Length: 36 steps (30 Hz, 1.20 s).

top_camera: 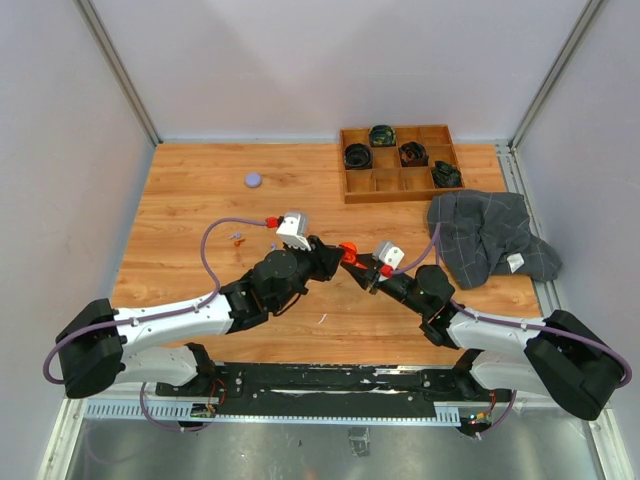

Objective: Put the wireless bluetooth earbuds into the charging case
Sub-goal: Place the earbud in the charging case, then pick up the earbud from the center of the board.

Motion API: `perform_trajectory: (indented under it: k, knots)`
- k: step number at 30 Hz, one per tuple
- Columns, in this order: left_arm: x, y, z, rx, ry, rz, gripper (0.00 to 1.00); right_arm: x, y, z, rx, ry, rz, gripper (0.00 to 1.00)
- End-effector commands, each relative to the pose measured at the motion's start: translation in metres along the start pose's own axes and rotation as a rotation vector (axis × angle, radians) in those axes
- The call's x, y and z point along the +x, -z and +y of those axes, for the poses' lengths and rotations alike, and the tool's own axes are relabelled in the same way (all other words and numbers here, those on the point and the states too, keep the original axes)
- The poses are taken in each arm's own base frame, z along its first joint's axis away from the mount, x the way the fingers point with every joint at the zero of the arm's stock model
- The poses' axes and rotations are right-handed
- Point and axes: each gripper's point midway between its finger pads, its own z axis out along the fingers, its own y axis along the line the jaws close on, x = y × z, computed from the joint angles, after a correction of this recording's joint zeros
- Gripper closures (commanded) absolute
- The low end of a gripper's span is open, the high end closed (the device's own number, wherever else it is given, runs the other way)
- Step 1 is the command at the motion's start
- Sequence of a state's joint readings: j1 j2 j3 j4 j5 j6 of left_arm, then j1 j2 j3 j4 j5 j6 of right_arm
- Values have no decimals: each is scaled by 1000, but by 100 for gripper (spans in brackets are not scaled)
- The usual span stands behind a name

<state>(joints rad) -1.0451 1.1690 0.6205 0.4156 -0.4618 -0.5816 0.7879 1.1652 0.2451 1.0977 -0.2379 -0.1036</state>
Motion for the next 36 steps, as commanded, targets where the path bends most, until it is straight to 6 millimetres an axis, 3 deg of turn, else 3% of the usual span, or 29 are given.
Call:
perform_trajectory:
  k: [1,13,18,24,36]
  knots:
    - [8,-1,-2,-20,-6,18,65,-20,-1,2,7,14,-81,99]
    - [-1,7,-3,-64,46,50,40,-14,-1,1,15,17,-67,99]
    - [-9,16,14,-152,-14,54,32,-10,0,-1,26,21,-57,99]
    - [-12,21,60,-307,-82,99,27,-5,2,-3,41,30,-48,99]
    - [-24,38,196,-642,-84,209,25,1,9,-5,62,41,-32,99]
